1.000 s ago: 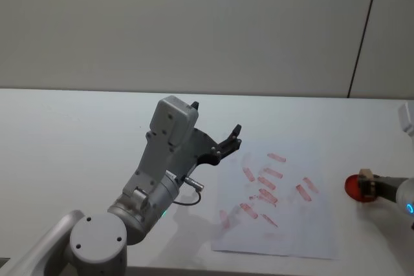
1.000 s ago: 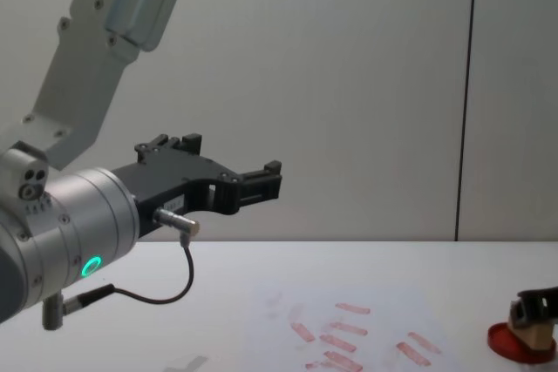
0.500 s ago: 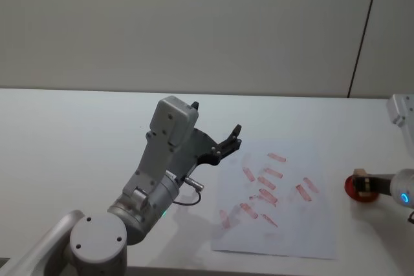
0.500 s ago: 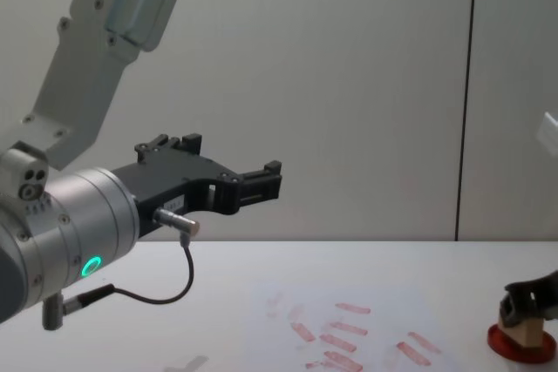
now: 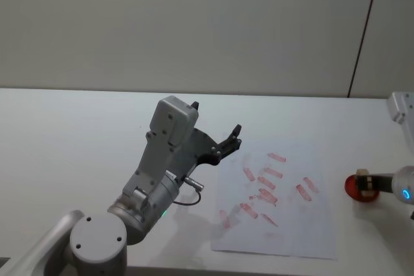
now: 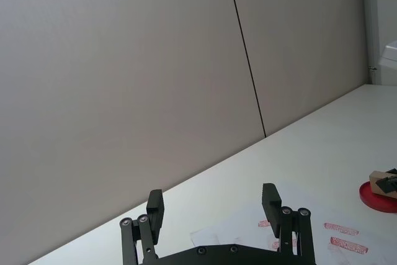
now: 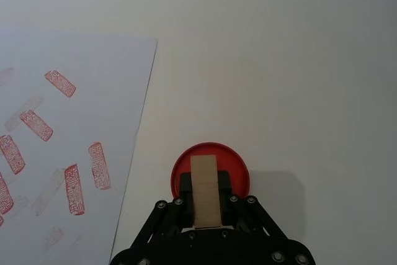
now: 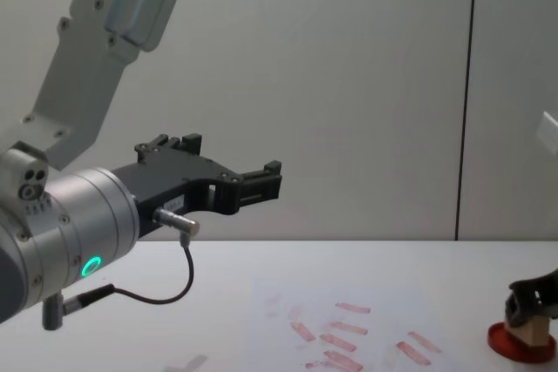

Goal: Use the one hand to pick up the stamp and affix it onto the A4 paper.

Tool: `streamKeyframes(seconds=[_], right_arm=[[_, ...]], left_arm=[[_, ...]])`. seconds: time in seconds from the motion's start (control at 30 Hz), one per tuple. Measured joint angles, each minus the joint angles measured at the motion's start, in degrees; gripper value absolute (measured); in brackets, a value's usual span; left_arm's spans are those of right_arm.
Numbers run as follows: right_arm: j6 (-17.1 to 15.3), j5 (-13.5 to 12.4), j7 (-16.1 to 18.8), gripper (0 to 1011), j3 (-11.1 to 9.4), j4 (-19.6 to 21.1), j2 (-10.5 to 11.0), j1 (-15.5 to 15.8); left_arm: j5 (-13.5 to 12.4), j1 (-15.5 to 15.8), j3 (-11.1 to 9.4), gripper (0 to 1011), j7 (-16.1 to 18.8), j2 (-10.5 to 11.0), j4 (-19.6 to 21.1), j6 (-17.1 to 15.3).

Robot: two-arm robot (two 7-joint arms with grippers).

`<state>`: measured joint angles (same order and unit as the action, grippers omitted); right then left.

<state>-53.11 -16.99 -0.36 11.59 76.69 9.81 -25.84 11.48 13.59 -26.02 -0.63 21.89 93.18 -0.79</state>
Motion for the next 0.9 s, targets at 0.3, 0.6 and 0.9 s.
streamKeyframes(seconds=[0.3,0.6,0.9], right_arm=[[-0.1,1.8,0.7,217,-0.1,0.5,0.2,0.0],[1.0,3.9,1.9,217,0.0,1.5,0.5,0.1],[1.8,5.2,2.7,217,0.1,1.5,0.5,0.3]], left_arm=[[0.0,0.0,0.0,1002,0.0,0.0,0.0,0.0],[0.0,0.0,0.0,1002,0.0,0.0,0.0,0.0],[0.0,0.0,0.0,1002,0.0,0.0,0.0,0.0]])
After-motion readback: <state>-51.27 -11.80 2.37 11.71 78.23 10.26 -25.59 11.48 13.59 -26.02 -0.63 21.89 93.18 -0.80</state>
